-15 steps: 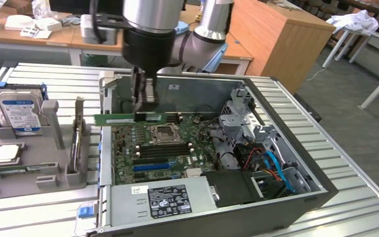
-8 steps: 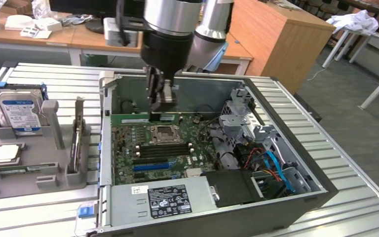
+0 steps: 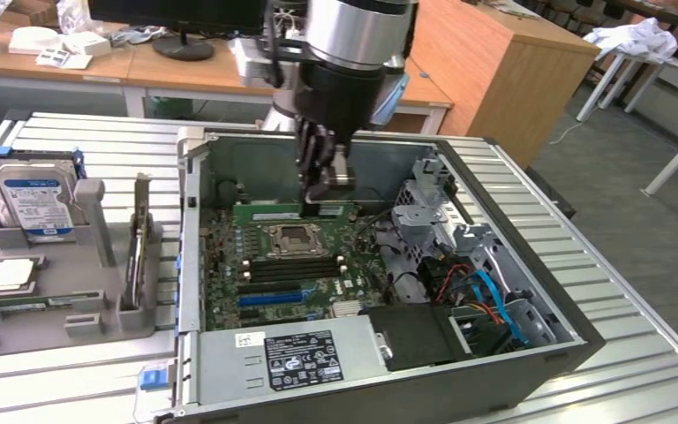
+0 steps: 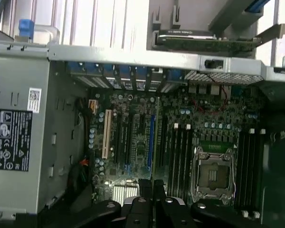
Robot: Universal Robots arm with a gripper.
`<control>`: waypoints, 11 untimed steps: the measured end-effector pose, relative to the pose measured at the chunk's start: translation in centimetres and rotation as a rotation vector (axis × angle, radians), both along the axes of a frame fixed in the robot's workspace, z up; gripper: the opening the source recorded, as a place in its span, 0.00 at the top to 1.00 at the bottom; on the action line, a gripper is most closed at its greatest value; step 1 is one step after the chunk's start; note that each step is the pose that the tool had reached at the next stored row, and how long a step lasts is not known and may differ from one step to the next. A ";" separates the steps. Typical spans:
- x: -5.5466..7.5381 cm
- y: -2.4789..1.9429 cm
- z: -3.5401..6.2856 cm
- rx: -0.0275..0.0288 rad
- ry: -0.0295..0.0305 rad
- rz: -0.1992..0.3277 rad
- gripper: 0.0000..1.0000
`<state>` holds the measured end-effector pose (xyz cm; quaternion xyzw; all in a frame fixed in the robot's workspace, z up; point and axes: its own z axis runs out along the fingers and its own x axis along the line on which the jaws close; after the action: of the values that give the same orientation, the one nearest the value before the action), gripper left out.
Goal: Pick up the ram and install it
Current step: 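Pick up the ram and move it above insertion slot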
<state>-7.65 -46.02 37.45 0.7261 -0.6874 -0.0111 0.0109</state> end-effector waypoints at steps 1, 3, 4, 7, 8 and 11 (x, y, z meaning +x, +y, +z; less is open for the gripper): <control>0.4 0.00 -0.01 -0.0001 0.0000 0.000 0.87; 1.4 0.00 -0.02 0.0000 0.0000 0.000 0.87; 1.8 0.00 -0.03 0.0000 0.0000 0.000 0.87; 3.2 0.00 -0.05 0.0000 0.0000 0.000 0.87; 3.6 0.00 -0.06 0.0000 0.0000 0.000 0.87; 3.8 -0.01 -0.05 -0.0001 0.0001 0.000 0.87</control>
<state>-3.80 -46.03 37.40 0.7261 -0.6874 -0.0111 0.0110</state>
